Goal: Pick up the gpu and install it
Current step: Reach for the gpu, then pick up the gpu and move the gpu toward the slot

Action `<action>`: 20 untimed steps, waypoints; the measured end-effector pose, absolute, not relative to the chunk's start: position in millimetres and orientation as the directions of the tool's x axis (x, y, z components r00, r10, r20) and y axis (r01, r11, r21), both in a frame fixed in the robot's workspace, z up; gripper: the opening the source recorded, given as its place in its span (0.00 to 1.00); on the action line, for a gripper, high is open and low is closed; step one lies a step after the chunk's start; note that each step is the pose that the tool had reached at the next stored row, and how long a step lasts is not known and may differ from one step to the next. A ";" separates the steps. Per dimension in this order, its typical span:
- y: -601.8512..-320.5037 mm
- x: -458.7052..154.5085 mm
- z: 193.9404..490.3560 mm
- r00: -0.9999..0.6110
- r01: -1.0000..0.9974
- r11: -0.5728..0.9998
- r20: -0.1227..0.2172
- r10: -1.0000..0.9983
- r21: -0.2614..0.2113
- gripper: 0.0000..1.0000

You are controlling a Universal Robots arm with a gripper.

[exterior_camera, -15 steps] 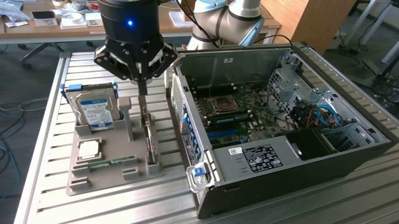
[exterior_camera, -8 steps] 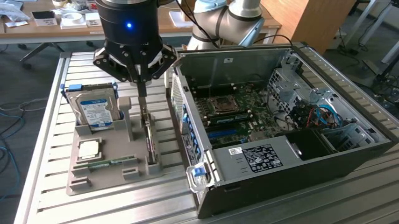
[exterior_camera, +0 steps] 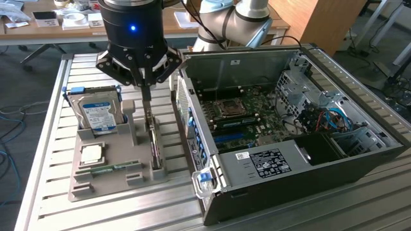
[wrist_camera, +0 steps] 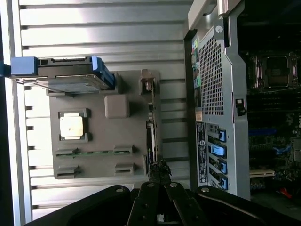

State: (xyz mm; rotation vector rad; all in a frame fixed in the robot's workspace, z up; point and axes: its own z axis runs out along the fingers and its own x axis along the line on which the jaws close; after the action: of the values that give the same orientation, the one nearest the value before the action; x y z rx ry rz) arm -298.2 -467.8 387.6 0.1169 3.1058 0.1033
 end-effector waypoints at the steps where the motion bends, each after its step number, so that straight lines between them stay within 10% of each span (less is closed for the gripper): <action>1: -467.9 -298.2 387.1 -0.997 0.074 0.995 -0.029 0.076 0.068 0.11; 20: -467.9 -298.3 386.7 -0.997 0.074 0.995 -0.030 0.076 0.068 0.23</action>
State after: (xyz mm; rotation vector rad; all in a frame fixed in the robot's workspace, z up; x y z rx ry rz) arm -298.3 -467.9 386.7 0.1168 3.1056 0.1034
